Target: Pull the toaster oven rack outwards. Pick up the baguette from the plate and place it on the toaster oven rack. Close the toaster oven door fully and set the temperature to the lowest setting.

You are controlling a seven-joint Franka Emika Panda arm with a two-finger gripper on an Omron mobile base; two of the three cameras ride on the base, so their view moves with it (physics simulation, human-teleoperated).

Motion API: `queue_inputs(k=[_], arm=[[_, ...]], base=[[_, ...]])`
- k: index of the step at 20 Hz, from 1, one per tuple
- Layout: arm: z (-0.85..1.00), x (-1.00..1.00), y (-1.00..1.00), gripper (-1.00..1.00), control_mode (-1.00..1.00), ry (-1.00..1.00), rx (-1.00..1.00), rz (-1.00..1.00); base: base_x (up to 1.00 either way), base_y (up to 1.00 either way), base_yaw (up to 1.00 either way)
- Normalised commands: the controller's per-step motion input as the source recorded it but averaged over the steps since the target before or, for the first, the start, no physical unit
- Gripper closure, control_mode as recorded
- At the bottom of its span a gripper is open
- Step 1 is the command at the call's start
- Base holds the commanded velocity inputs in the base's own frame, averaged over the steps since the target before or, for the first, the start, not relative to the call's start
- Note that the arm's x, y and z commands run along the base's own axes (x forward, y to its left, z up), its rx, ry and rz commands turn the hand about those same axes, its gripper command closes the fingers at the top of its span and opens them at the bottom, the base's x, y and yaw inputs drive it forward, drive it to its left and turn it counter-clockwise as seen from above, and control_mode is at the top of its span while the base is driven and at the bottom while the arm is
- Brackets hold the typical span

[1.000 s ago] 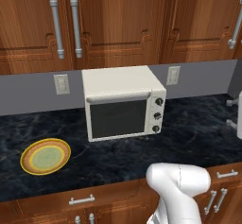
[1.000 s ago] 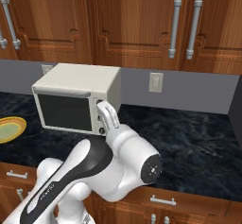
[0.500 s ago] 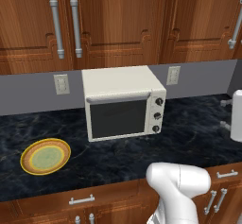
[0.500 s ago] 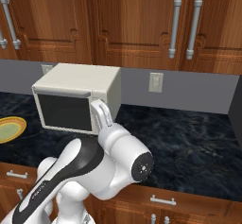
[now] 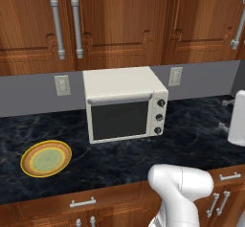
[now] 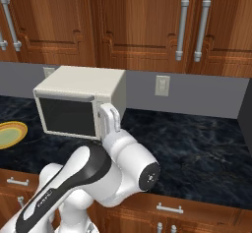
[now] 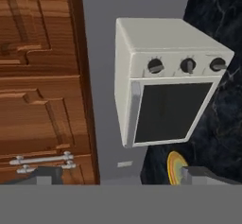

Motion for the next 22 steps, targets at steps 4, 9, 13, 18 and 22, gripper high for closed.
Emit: queue_inputs(k=[4, 9, 13, 18, 22], arm=[[-0.03, 0.29, 0.10, -1.00, -1.00, 0.10, 0.14, 0.00], [-0.12, 0.39, 0.15, -1.00, -1.00, 0.10, 0.10, 0.00], [-0.18, 0.34, 0.11, -1.00, -1.00, 0.04, 0.10, 0.00], [-0.17, 0.32, 0.12, -1.00, -1.00, 0.02, 0.07, 0.00], [-0.12, 0.25, 0.14, -1.00, -1.00, 0.00, 0.04, 0.00]], base=[[0.00, 0.00, 0.00], [0.00, 0.00, 0.00], [0.00, 0.00, 0.00], [0.00, 0.00, 0.00], [0.00, 0.00, 0.00]])
